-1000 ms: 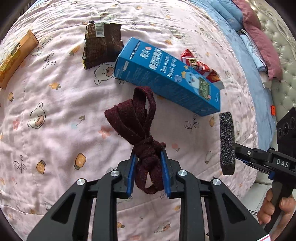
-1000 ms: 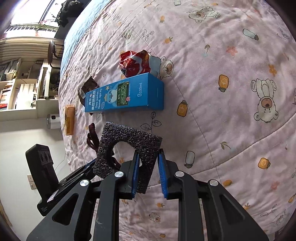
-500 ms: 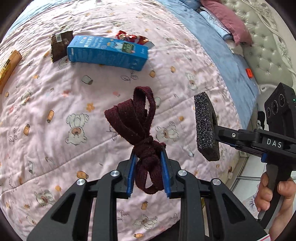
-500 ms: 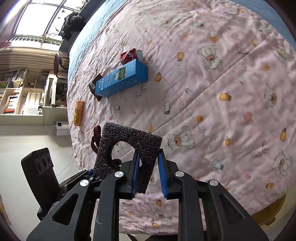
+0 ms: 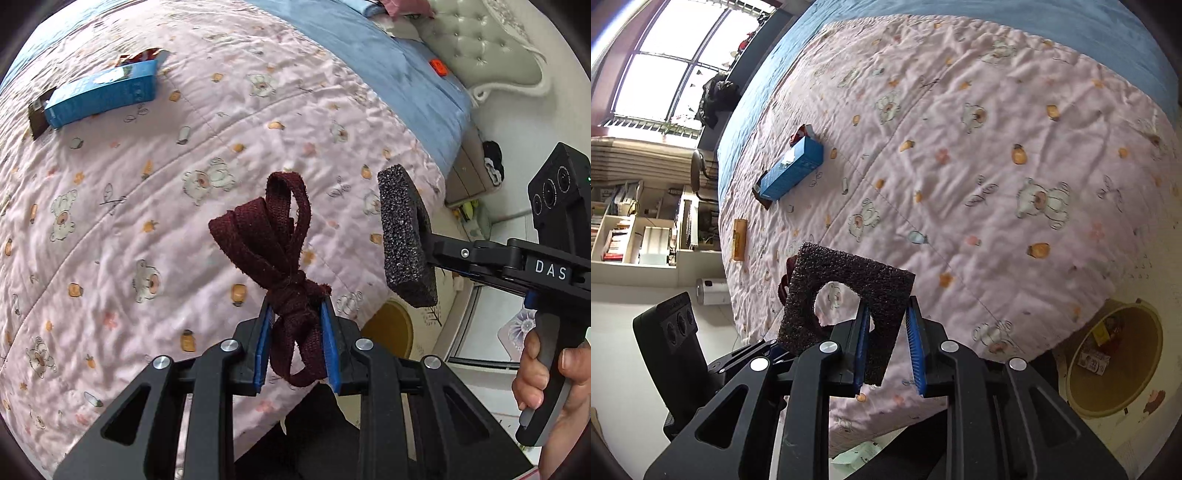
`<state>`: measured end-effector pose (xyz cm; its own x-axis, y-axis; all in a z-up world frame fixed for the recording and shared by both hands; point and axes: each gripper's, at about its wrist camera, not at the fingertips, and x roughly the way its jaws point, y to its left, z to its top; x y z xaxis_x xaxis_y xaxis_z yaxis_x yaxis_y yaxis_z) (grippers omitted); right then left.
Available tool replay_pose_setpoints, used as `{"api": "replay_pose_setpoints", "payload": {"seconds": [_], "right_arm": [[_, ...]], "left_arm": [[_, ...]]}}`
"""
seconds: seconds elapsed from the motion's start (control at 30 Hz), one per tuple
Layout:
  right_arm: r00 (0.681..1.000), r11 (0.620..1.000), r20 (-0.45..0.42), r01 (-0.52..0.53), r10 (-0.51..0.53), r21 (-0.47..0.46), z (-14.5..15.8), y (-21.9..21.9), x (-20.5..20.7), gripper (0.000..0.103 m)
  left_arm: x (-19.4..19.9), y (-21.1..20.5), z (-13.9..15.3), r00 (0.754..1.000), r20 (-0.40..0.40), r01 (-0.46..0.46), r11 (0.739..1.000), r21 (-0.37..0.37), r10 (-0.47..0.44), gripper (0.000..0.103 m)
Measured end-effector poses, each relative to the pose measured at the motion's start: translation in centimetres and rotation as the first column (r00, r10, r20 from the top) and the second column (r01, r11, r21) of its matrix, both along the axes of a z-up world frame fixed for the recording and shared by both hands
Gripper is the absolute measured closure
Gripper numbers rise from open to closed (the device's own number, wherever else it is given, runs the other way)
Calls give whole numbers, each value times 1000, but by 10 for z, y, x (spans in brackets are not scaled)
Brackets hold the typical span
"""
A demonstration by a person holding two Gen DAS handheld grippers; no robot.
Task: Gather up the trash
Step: 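Carry the maroon strap and black foam over the yellow bin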
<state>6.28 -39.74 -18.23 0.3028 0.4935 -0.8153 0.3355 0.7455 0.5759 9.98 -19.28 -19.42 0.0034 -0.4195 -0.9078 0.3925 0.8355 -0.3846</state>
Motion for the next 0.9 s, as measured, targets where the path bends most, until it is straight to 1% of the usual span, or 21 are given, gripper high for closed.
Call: {"api": "replay_pose_setpoints", "payload": {"seconds": [0.17,0.37,0.5,0.63,0.77,0.9], "right_arm": [[996,996,-3,90,-90,0,-1,-47,-49,83],[980,980,-22,200,-200,-7,-3,-113,-120,83],[961,962,-42,273,-274,-25,-7,-160,-173,83],[936,939,-73,342,-344,-37,-17,-200,-225,83],[916,922,-111,382,-386,-56,-28,-225,-271,83],[895,906,-138,421,-424,-49,-40,-241,-306,83]], "left_arm": [[-32,-54,-4,995,-10,101,995,0,-101,78],[-79,-130,-7,976,-35,215,977,-10,-215,78],[-114,-182,-14,954,-55,296,955,-11,-296,78],[-151,-228,-25,926,-83,369,929,-12,-369,78],[-187,-264,-37,895,-113,433,901,-13,-432,78],[-218,-290,-52,867,-147,481,877,-1,-476,78]]}}
